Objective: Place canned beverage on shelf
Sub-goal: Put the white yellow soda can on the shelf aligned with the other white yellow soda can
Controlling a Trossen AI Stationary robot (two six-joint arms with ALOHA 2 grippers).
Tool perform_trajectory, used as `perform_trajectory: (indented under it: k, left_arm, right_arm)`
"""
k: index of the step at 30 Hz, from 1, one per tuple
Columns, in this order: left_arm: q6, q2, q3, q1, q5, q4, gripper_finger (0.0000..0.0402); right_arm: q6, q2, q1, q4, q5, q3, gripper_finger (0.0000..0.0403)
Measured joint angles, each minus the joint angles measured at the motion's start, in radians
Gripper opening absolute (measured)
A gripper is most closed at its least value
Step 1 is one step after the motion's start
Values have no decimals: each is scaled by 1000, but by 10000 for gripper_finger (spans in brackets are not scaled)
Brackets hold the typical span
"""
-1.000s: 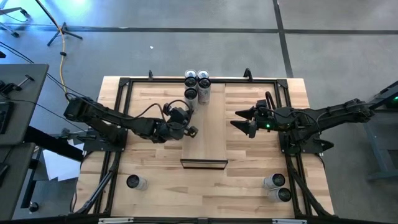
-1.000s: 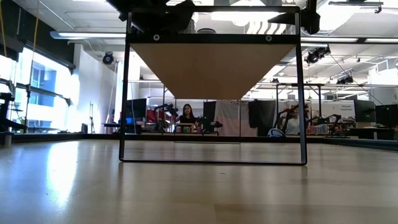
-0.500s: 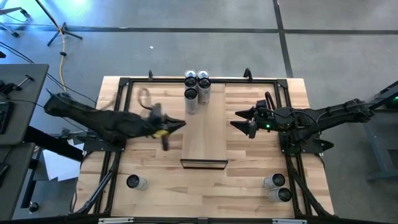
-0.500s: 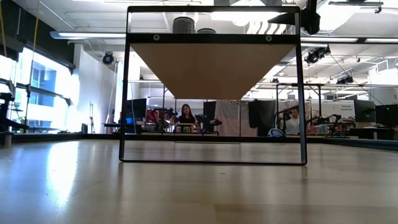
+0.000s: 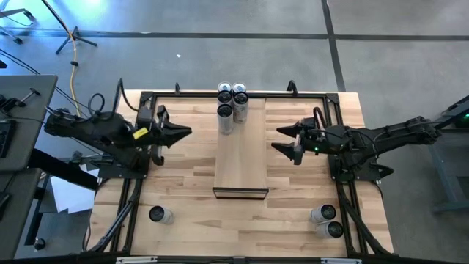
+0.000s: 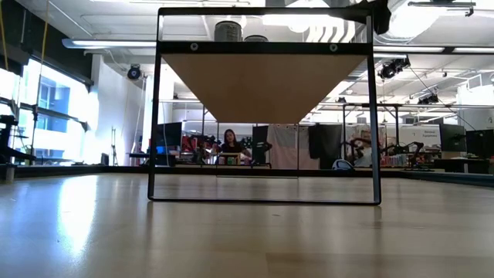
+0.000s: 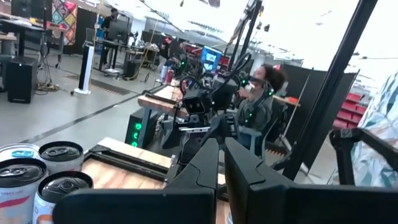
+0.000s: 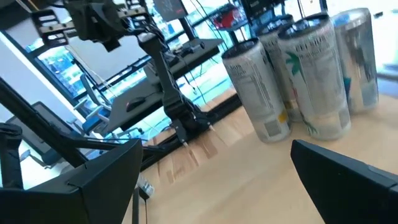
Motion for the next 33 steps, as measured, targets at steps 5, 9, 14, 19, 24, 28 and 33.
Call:
perform_trajectory:
  k: [5,9,14,19,24,28,33]
  left_arm:
    - [0,-10,0,0,0,-1,8]
    - [0,-11,0,0,0,-4,25]
    - [-1,-11,0,0,0,-29,52]
    - [-3,-10,0,0,-28,-32,82]
    - [-26,-10,0,1,-70,-41,126]
    - [-31,-10,0,1,-74,-77,164]
    - [-27,-10,0,1,-71,-126,199]
  right_arm:
    - [-60,0,0,51,0,0,397]
    - [-59,0,0,80,0,0,397]
    - [-56,0,0,86,0,0,397]
    - [-50,0,0,87,0,0,397]
    - [-48,9,0,141,36,0,397]
    - [-56,31,0,217,47,0,397]
    - [-56,71,0,260,47,0,397]
